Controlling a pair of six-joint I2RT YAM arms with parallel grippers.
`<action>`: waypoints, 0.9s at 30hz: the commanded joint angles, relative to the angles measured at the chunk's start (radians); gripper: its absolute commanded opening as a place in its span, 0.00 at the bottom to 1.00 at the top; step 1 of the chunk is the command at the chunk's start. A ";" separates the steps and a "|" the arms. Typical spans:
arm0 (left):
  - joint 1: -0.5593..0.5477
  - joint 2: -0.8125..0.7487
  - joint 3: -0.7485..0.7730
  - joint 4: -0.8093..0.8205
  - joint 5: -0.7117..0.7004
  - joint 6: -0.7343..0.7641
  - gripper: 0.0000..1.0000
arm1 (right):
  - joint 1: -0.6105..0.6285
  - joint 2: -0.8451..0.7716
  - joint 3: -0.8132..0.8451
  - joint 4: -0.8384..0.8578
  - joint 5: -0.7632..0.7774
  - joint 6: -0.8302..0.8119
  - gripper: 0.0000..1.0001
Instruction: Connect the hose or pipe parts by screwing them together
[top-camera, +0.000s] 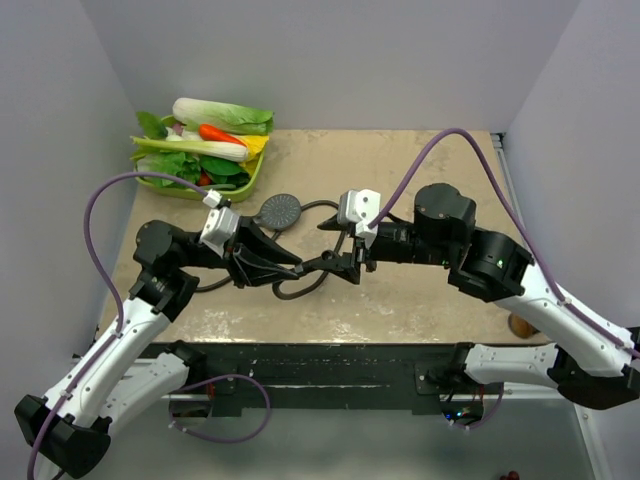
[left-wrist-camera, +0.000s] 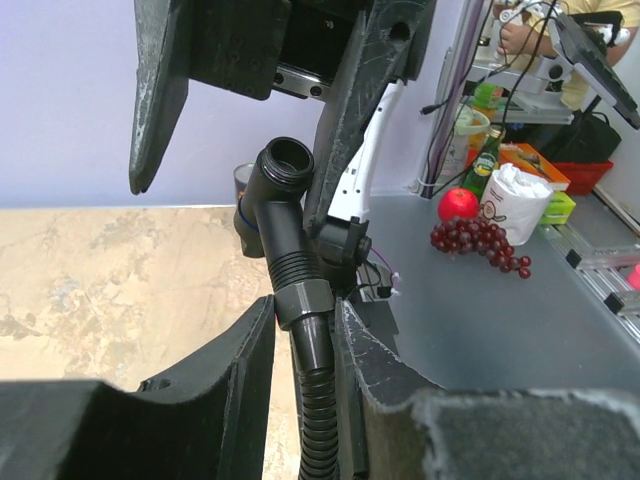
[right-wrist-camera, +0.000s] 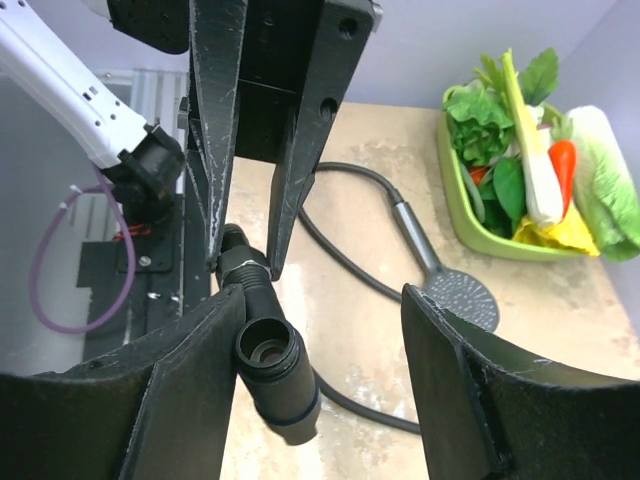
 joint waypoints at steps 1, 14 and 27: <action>-0.010 -0.034 0.026 0.053 0.108 0.011 0.00 | -0.066 -0.038 0.034 0.032 -0.034 0.086 0.64; -0.010 -0.039 0.037 0.005 0.092 0.047 0.00 | -0.068 -0.058 0.034 0.003 -0.216 0.108 0.95; -0.010 -0.009 0.072 -0.087 -0.009 0.119 0.00 | -0.066 -0.186 -0.141 -0.074 -0.281 0.114 0.98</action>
